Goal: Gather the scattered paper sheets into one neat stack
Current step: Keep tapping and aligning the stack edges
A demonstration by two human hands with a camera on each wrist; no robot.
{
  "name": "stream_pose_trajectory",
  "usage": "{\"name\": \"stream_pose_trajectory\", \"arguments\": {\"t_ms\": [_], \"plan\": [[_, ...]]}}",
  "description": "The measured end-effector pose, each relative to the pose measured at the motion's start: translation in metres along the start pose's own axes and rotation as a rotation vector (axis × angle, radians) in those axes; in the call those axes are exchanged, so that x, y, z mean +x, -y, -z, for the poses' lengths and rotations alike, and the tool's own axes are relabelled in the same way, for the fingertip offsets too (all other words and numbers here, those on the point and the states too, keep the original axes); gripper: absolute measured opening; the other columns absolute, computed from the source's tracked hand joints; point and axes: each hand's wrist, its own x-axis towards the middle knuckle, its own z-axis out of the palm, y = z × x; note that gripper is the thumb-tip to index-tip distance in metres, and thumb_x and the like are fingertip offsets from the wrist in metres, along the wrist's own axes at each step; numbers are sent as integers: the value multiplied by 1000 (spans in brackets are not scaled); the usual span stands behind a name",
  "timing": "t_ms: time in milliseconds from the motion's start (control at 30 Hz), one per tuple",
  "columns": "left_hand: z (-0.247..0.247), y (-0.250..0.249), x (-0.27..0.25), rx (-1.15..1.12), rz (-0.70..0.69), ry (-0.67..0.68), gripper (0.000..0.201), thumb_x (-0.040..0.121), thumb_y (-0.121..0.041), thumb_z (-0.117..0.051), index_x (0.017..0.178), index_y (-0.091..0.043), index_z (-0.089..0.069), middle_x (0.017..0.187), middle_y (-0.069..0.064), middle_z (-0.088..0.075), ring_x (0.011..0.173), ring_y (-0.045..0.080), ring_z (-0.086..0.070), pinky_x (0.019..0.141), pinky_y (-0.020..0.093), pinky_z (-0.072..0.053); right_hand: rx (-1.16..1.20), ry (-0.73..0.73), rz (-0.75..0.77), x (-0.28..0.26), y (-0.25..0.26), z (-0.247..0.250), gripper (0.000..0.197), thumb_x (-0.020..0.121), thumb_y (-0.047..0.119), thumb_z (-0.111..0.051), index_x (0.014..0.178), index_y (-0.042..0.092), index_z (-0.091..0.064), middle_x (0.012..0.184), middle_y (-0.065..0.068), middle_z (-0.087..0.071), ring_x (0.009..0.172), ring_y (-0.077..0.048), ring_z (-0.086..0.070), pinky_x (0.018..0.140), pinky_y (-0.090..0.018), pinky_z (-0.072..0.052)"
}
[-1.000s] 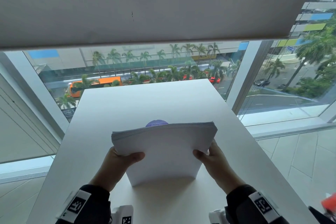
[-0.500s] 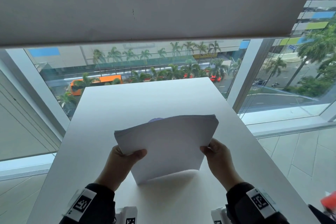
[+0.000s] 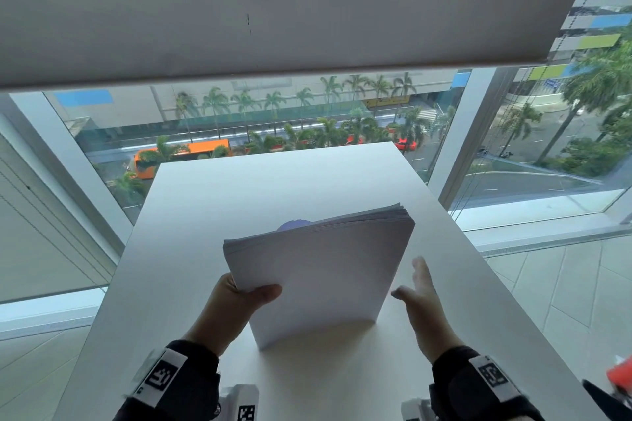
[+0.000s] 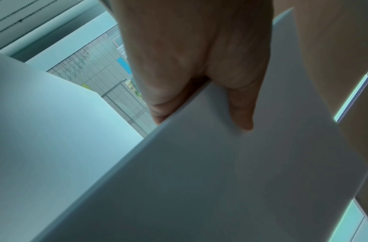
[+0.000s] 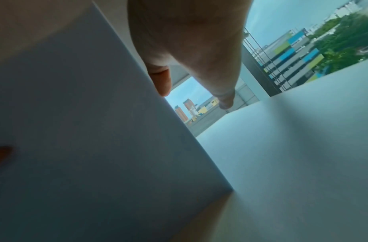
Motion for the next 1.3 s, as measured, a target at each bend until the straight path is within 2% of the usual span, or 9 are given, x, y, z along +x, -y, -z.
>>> {"name": "stream_pose_trajectory", "arguments": {"t_ms": [100,200,333,400,600,767,967,1133,1300], "plan": [[0,1,1,-22,1,9,22,58,-7,-70,65,-26,-78,68,-8,-75,65,1,-68,62,13,-54,11,111,-33,0,-14,-8,95,53,17,-52,144,23,-26,148,7,-32,140,-15,-25,114,-37,-24],[0,0,1,-18,2,14,21,58,-8,-69,65,-26,-78,68,-8,-75,66,1,-68,63,13,-55,58,309,-85,-5,-23,-22,70,53,10,-48,121,24,-54,116,5,-63,103,-11,-55,83,-22,-42],[1,2,1,5,11,4,20,57,-9,-70,65,-26,-78,68,-7,-75,66,2,-68,64,14,-55,110,305,-57,-6,-24,-25,77,52,12,-49,128,22,-47,122,4,-61,115,-13,-51,94,-25,-41],[2,2,2,7,12,-2,19,57,-10,-71,66,-24,-78,70,-6,-75,67,3,-68,65,15,-55,103,354,-51,-8,-13,-24,63,52,8,-46,112,22,-57,105,6,-68,105,-15,-56,79,-17,-45],[0,-6,-3,16,-40,-3,23,58,-11,-70,68,-30,-78,69,-8,-75,67,2,-68,64,15,-55,276,289,235,-10,46,-12,69,57,1,-45,125,14,-53,126,2,-62,119,-9,-54,86,-12,-45],[-4,-27,-4,-63,-136,-60,23,44,-26,-77,67,-30,-77,67,-8,-75,64,3,-68,61,16,-55,287,294,382,-23,99,-13,50,77,-9,-40,115,19,-57,99,10,-70,92,-2,-62,75,-10,-47],[-5,-41,4,-68,-197,-138,28,45,-38,-75,71,-27,-77,69,-7,-74,74,12,-64,74,32,-52,-21,128,532,-29,117,-24,71,61,32,-57,131,21,-47,122,2,-59,116,-15,-53,96,-34,-43],[-1,-37,3,-38,-159,-83,30,45,-38,-75,72,-24,-78,72,-5,-75,71,9,-68,74,29,-53,-2,35,381,-19,114,-18,66,74,9,-63,133,29,-41,100,6,-56,74,12,-53,66,-5,-41],[2,-24,0,-25,-126,-66,35,44,-36,-76,71,-14,-76,73,1,-76,70,12,-68,66,22,-55,-31,170,236,-17,95,-14,56,60,14,-57,114,27,-58,105,-5,-70,104,-26,-62,96,-45,-45]]}}
